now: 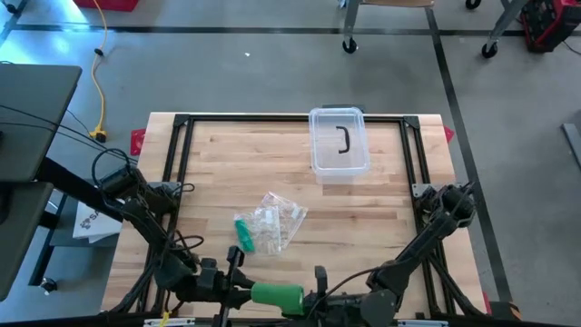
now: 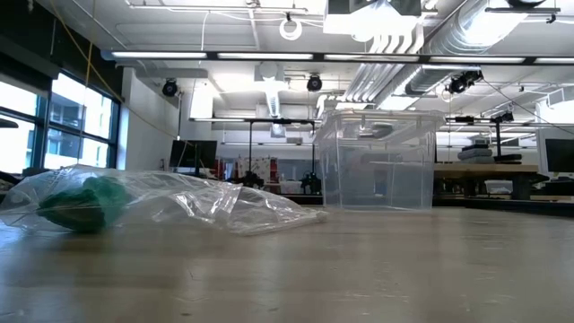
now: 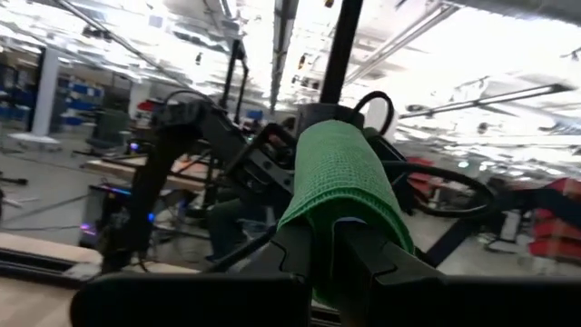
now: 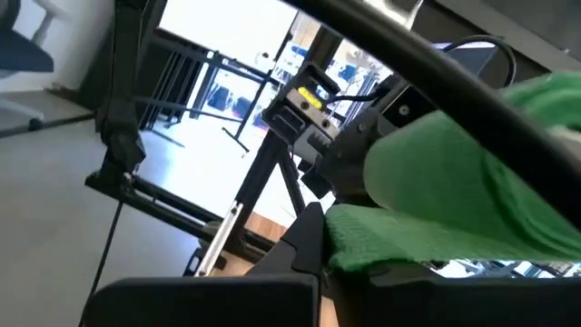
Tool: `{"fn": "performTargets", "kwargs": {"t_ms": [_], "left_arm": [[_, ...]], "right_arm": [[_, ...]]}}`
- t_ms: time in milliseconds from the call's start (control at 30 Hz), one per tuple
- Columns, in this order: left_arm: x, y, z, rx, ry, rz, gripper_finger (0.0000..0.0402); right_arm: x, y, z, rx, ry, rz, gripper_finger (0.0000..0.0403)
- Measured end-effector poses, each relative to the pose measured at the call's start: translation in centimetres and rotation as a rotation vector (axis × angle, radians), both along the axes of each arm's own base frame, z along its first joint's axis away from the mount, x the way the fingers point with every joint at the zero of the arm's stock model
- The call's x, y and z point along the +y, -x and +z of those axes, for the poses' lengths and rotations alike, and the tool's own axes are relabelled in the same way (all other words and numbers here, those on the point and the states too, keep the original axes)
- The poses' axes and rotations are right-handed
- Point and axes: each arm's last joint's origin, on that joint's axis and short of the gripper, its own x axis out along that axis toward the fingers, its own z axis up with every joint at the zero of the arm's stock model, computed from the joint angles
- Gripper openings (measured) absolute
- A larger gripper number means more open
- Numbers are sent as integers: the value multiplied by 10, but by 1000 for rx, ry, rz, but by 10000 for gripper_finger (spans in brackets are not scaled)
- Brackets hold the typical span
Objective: Roll bandage
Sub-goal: Roll the green bandage
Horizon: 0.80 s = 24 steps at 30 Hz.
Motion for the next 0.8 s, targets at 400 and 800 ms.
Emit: {"fn": "performTargets", "kwargs": {"t_ms": [400,800], "left_arm": [[0,-2,0,-1,-103,2,14],[-3,-1,2,-56,-129,-99,14]], "right_arm": [[2,-1,5,-97,-108,-11,0],[-2,-5,-2,-39,-53,-69,15]]}}
